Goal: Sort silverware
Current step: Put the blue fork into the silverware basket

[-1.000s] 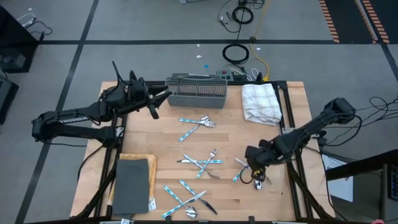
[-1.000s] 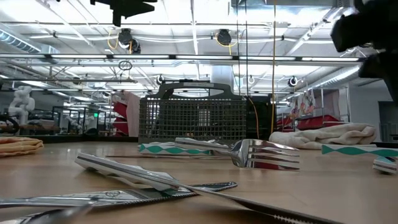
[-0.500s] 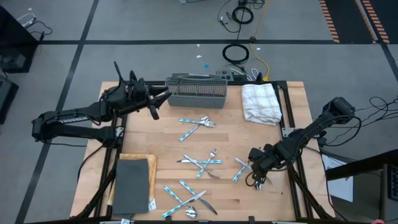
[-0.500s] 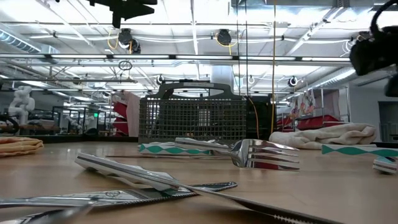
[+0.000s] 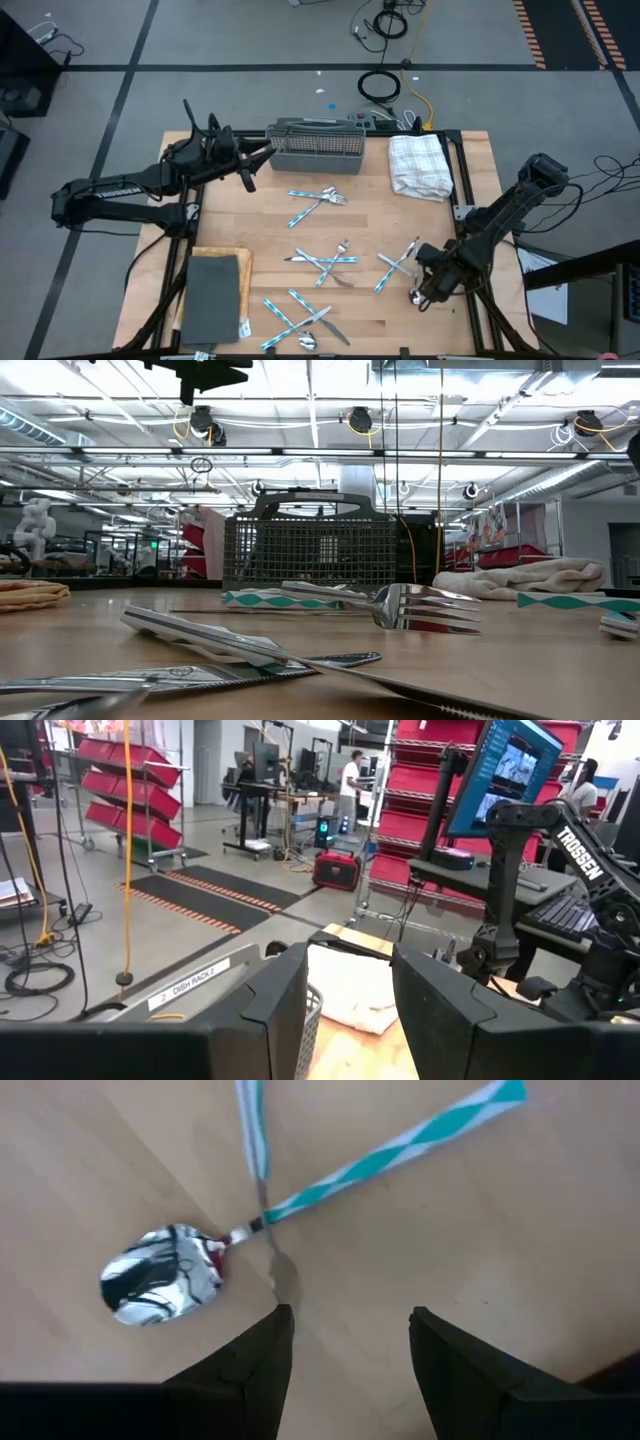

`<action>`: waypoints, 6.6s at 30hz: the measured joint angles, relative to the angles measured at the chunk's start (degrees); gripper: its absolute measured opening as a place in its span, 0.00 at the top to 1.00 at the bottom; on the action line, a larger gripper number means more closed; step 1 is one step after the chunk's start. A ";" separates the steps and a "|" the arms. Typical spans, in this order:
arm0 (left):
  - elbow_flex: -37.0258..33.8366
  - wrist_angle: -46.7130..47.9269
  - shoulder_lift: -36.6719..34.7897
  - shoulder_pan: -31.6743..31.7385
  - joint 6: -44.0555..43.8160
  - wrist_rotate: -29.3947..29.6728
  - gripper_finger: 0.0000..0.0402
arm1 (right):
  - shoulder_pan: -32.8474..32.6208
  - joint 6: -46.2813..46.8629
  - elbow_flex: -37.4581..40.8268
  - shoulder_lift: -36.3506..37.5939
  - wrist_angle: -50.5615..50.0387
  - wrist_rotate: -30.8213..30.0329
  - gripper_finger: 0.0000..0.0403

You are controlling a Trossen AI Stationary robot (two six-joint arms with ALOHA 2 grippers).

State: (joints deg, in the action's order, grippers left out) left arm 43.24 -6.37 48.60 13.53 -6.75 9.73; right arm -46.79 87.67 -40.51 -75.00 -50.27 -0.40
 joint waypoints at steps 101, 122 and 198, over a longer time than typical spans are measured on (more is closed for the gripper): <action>-0.06 2.64 0.02 0.01 1.25 2.78 0.63 | -4.49 18.74 -4.59 -12.68 0.23 -0.81 1.00; -0.02 2.39 0.00 0.06 5.72 2.78 0.63 | 32.95 -19.12 -38.44 -5.74 -37.65 -43.92 1.00; -0.02 4.44 -0.44 0.34 6.08 8.27 0.63 | 62.16 -175.41 -70.29 -45.88 18.32 -65.40 1.00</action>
State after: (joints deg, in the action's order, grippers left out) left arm 43.22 -1.93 48.16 13.87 -0.67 18.00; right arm 15.38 -87.74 -110.80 -120.88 -31.95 -65.80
